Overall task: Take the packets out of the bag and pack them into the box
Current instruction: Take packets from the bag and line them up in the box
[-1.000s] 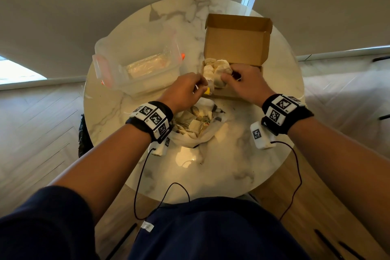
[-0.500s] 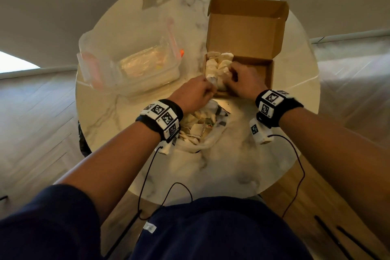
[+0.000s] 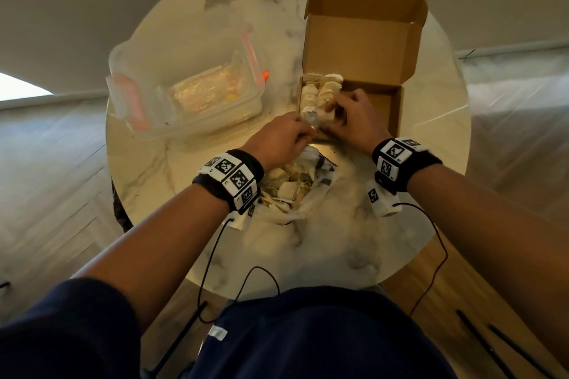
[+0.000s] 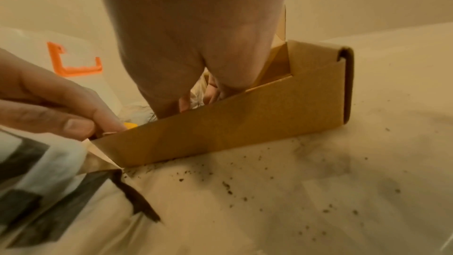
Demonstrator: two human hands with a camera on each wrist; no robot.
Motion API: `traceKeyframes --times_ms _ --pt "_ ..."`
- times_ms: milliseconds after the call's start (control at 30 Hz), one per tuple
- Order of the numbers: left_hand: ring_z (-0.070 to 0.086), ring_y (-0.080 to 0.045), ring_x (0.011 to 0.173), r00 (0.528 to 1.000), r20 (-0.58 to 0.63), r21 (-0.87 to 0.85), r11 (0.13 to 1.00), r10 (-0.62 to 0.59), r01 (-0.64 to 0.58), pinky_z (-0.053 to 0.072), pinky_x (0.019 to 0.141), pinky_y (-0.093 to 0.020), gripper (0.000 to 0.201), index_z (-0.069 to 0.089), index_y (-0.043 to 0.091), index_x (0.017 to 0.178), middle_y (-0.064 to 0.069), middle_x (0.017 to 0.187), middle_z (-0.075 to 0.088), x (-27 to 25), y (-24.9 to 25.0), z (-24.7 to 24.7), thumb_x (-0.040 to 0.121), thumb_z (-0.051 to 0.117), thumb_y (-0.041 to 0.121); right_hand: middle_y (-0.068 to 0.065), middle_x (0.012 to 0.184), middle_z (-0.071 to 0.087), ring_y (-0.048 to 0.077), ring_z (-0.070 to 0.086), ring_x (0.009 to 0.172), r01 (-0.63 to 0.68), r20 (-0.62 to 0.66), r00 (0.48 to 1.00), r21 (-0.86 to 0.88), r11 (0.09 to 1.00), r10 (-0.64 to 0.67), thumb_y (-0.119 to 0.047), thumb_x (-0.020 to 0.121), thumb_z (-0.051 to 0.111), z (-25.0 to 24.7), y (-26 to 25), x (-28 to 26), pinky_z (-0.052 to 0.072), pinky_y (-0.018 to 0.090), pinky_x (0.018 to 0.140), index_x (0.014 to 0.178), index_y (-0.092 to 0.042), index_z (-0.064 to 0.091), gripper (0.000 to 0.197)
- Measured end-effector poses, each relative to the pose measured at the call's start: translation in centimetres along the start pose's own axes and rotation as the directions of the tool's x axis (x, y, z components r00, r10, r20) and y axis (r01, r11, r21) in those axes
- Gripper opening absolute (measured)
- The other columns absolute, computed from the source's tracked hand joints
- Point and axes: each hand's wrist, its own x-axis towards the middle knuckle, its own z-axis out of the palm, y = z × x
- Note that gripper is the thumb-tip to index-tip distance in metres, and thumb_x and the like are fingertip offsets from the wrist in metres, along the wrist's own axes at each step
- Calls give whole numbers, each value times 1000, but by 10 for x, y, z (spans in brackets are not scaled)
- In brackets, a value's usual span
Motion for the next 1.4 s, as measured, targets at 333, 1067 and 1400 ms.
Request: traceKeyframes --times_ms 333,1067,1400 --pt "50 -8 85 990 -132 14 999 39 -38 39 74 -22 21 66 16 116 3 101 55 -25 6 -14 97 57 22 -7 90 57 7 52 77 130 -30 991 -49 990 -132 -23 86 72 -17 -13 -13 49 26 71 94 -23 67 9" --pt "54 -11 81 997 -80 95 995 2 6 38 70 -27 10 62 23 103 11 90 59 -115 16 1 98 54 28 -9 102 58 -9 52 81 319 267 913 3 948 -309 -14 86 72 8 -66 -90 37 4 73 120 -14 65 35" --pt "56 -16 81 978 -194 -17 997 -72 70 41 70 -30 15 49 23 114 4 94 61 -117 19 2 99 52 23 2 90 63 12 56 73 169 303 932 128 977 -201 -21 94 67 9 -70 -95 48 27 68 104 -17 46 23"
